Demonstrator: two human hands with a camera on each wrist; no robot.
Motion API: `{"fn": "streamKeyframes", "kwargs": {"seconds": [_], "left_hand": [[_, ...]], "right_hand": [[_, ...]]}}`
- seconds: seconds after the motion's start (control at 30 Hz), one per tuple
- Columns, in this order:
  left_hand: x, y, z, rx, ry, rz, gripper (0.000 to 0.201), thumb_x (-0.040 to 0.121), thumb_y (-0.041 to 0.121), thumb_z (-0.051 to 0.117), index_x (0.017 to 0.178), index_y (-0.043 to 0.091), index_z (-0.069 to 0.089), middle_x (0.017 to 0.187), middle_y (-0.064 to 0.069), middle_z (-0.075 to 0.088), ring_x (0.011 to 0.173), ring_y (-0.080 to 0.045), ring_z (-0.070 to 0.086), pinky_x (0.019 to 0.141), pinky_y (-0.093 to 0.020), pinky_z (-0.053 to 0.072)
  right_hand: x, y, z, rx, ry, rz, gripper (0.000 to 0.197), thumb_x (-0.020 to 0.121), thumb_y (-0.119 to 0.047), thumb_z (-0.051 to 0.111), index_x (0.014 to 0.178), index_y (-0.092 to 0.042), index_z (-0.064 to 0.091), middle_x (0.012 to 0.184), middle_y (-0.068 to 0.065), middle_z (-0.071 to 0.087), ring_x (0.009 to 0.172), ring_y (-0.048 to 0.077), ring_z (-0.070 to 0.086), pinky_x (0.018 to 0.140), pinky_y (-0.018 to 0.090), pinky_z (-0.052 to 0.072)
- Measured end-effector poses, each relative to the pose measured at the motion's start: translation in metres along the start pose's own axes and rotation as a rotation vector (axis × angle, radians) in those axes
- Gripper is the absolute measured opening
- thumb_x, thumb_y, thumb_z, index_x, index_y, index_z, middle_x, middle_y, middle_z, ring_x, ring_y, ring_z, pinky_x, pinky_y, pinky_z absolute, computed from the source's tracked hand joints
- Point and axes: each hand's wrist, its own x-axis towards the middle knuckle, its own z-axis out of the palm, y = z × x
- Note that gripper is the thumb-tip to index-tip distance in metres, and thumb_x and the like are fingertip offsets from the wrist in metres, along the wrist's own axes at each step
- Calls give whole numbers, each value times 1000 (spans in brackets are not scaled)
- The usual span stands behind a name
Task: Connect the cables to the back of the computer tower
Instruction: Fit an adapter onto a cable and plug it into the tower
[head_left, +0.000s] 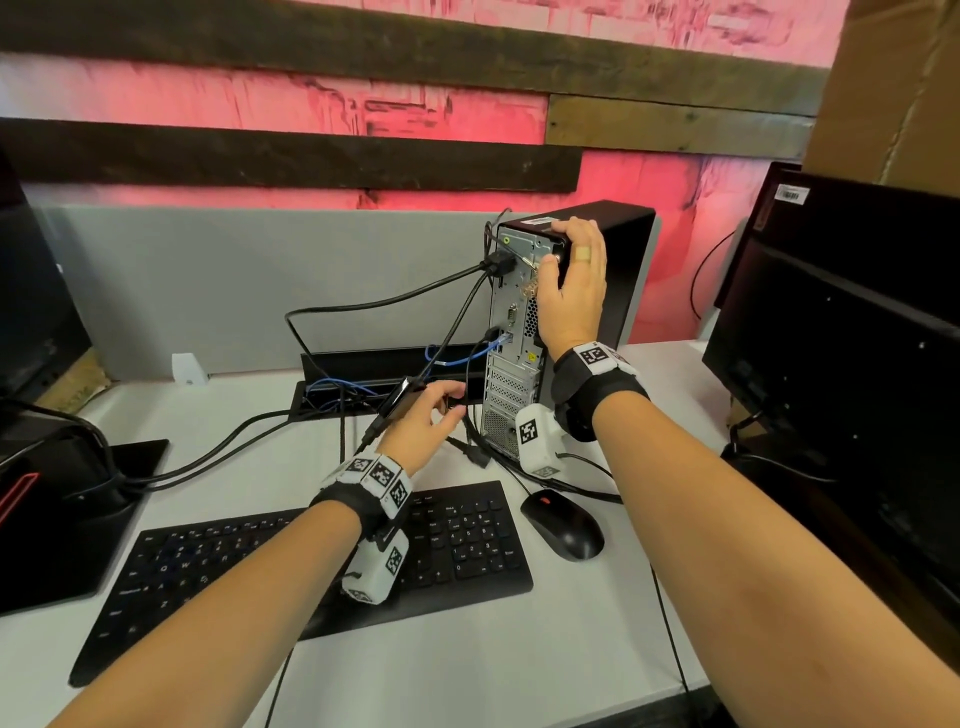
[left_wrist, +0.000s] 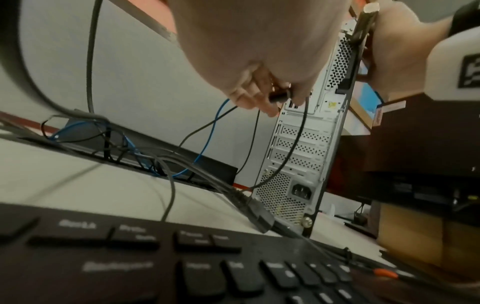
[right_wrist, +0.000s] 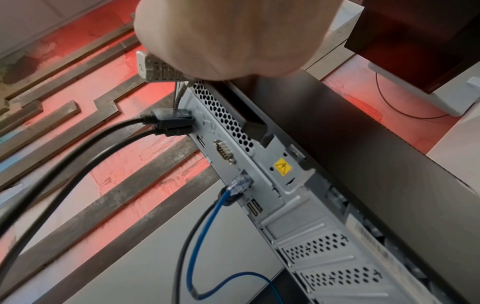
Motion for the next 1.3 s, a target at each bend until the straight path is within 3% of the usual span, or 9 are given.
{"fn": "streamKeyframes", "kwargs": {"seconds": [0.1, 0.27, 0.4, 0.53, 0.63, 0.8, 1.0, 1.17, 1.3], "left_hand": [[-6, 4, 3, -53, -5, -9, 33, 100, 19, 38, 128, 19, 56, 120, 4, 61, 107, -6, 57, 97, -26, 44], [-2, 19, 5, -472, 395, -57, 33, 100, 5, 34, 124, 4, 57, 99, -2, 62, 60, 0, 53, 57, -8, 47], [17, 48, -3, -582, 429, 3, 34, 101, 4, 33, 125, 5, 57, 105, 0, 64, 76, -1, 64, 71, -12, 54], [27, 62, -9, -488, 373, 69, 34, 99, 6, 39, 128, 11, 56, 113, 5, 63, 97, -3, 64, 84, -7, 50], [30, 54, -8, -269, 375, 98, 24, 93, 9, 54, 114, 12, 65, 105, 3, 67, 86, 5, 61, 79, -2, 47], [36, 55, -9, -152, 522, 70, 12, 94, 16, 54, 95, 15, 65, 92, 1, 60, 73, -6, 56, 72, -19, 45], [43, 63, -8, 263, 576, -33, 19, 94, 28, 52, 95, 15, 65, 111, -5, 50, 107, -19, 47, 91, -32, 38], [45, 60, -3, 200, 388, 51, 10, 95, 23, 48, 96, 16, 55, 92, -2, 63, 81, -16, 62, 70, -29, 51], [44, 58, -2, 154, 418, 71, 14, 95, 16, 49, 104, 11, 60, 106, -6, 57, 87, -15, 62, 72, -21, 49]], "right_hand": [[0, 0, 1, -4, 7, 4, 39, 87, -14, 45, 125, -13, 56, 141, 6, 48, 143, 21, 30, 114, 32, 21], [0, 1, 2, -8, 9, -1, 39, 87, -14, 46, 125, -12, 56, 141, 7, 48, 142, 21, 31, 114, 33, 22], [0, 1, 1, -14, 2, 5, 39, 87, -14, 46, 125, -12, 56, 141, 6, 47, 142, 21, 30, 114, 33, 22], [0, 0, 0, -19, 1, 3, 39, 87, -15, 45, 125, -13, 56, 142, 6, 47, 143, 20, 30, 113, 29, 20], [1, 1, 0, -23, -6, -1, 39, 87, -15, 45, 125, -12, 56, 142, 7, 47, 142, 21, 30, 114, 33, 22], [0, 1, 1, -19, 8, -4, 39, 88, -14, 46, 125, -11, 56, 142, 7, 47, 142, 21, 31, 114, 33, 23], [1, 2, 1, -23, 4, -8, 39, 88, -16, 45, 125, -12, 57, 141, 6, 49, 142, 22, 31, 114, 35, 24], [0, 3, 2, -13, 12, -7, 40, 87, -16, 44, 125, -12, 57, 141, 6, 48, 142, 22, 32, 113, 33, 23], [0, 4, 2, -16, 2, -15, 44, 86, -24, 39, 125, -13, 56, 140, 5, 49, 142, 20, 31, 113, 32, 23]]}}
